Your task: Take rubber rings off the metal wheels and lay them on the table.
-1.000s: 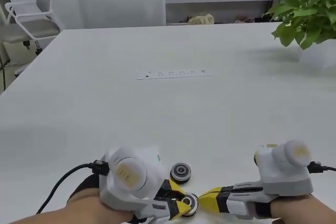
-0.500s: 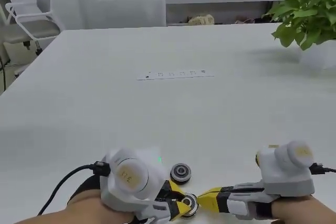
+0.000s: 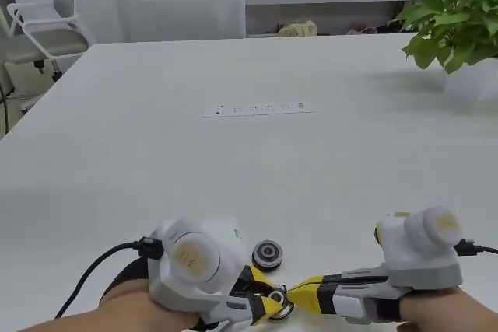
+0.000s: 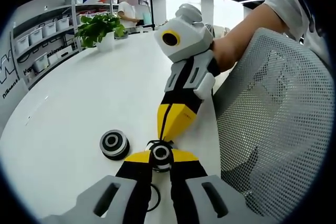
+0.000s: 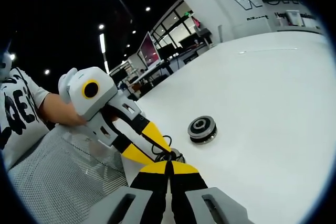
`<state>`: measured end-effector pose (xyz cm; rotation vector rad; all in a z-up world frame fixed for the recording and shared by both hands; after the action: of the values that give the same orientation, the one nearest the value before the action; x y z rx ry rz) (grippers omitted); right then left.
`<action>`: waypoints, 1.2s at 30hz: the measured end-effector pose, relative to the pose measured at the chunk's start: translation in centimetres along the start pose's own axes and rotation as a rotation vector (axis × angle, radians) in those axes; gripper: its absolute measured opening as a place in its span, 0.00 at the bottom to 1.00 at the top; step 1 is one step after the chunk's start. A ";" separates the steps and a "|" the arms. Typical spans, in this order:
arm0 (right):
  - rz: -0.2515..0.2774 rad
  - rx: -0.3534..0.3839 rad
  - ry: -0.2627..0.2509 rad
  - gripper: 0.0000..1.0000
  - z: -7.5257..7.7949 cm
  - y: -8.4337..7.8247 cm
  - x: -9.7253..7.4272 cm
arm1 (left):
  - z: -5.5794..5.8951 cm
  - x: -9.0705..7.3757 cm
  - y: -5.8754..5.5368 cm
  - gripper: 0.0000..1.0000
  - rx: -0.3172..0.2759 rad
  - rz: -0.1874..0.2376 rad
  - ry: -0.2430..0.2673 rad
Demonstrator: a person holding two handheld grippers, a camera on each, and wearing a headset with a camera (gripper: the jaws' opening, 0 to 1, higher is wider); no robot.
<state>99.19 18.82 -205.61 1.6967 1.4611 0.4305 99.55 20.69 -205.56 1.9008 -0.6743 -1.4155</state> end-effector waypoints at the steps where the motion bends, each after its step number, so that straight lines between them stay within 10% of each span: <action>1: 0.000 0.000 0.001 0.00 0.0 0.0 0.0 | 0.0 0.0 0.0 0.07 0.000 0.000 0.000; 36: -0.027 -0.043 0.029 0.00 -0.4 0.0 0.4 | 0.1 0.1 0.1 0.07 -0.006 0.008 0.000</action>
<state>98.99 19.35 -205.52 1.6411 1.4837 0.4701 99.51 20.54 -205.50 1.8916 -0.6769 -1.4109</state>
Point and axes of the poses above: the centre of the closed fingertips' face, and the gripper's own axes: x roughly forward along the fingers, z roughly to its right, y roughly out of its top, the point moved 1 cm from there along -x, roughly backward along the fingers, and after that the axes turned 13 degrees about y, right-handed, at the moved point
